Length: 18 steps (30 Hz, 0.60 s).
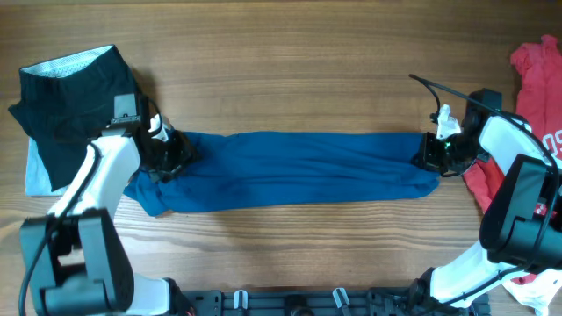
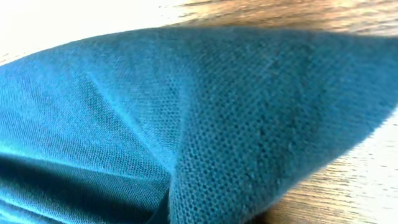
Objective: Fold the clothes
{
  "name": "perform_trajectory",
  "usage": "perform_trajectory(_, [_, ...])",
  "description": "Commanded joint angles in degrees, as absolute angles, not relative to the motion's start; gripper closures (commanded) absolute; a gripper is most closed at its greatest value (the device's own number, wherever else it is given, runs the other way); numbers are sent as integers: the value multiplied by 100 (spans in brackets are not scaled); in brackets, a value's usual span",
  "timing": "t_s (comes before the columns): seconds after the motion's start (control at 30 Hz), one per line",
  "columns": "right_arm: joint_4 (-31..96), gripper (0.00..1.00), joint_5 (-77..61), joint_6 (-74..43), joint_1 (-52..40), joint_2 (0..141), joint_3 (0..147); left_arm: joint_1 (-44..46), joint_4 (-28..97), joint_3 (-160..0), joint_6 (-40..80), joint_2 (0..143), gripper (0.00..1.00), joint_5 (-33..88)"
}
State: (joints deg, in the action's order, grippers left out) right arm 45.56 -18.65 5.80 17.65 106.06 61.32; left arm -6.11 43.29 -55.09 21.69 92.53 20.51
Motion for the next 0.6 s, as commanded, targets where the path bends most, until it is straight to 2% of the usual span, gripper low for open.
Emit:
perform_trajectory(0.0, [4630,96,-1087,196,1787,10650,6541,-611,4475,-5483,2097,9030,48,2078])
perform_trajectory(0.17, [5135,96,-563,-451,1988,10648,7583,-613,4530,-5483,2095,9030,48,2075])
perform_trajectory(0.3, [5607,96,-480,-449,2202,10648,8311,-613,4530,-5481,2095,9030,48,2075])
perform_trajectory(0.57, [6082,96,-384,-447,1798,10648,8453,-611,4571,-5481,2097,9032,48,2078])
